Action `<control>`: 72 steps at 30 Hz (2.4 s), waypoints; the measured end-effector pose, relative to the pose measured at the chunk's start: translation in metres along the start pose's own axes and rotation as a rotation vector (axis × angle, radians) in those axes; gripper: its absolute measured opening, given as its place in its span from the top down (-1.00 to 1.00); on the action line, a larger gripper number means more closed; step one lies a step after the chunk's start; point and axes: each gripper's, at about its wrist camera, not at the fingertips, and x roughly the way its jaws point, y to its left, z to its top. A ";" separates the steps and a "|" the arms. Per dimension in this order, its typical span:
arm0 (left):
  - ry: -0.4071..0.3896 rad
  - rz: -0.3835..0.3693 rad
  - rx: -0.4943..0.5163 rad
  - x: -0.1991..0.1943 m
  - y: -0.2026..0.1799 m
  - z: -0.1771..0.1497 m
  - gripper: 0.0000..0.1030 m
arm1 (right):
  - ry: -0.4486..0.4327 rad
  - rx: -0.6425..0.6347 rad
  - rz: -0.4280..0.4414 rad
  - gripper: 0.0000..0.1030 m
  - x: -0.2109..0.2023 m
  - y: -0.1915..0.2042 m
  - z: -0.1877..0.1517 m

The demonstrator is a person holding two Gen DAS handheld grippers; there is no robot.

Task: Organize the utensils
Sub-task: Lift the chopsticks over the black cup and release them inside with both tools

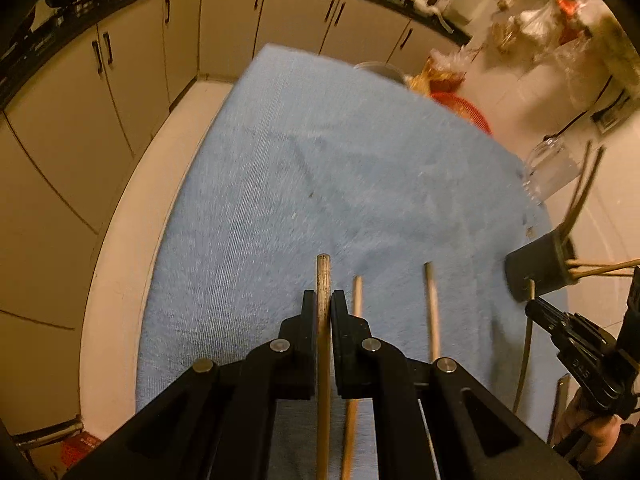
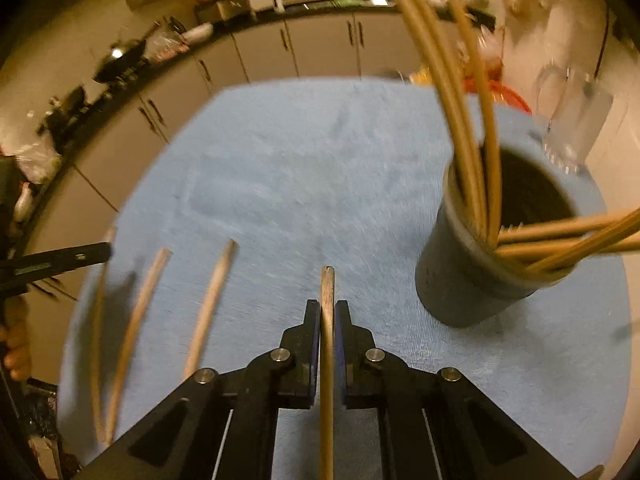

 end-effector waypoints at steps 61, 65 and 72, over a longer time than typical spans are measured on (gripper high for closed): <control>-0.408 -0.323 0.247 -0.137 -0.236 0.077 0.87 | -0.614 0.073 -0.045 0.85 -0.270 -0.051 0.056; -0.406 -0.319 0.246 -0.126 -0.244 0.078 0.87 | -0.611 0.060 -0.065 0.85 -0.265 -0.055 0.058; -0.390 -0.280 0.265 -0.104 -0.254 0.078 0.87 | -0.584 0.062 -0.068 0.85 -0.250 -0.060 0.060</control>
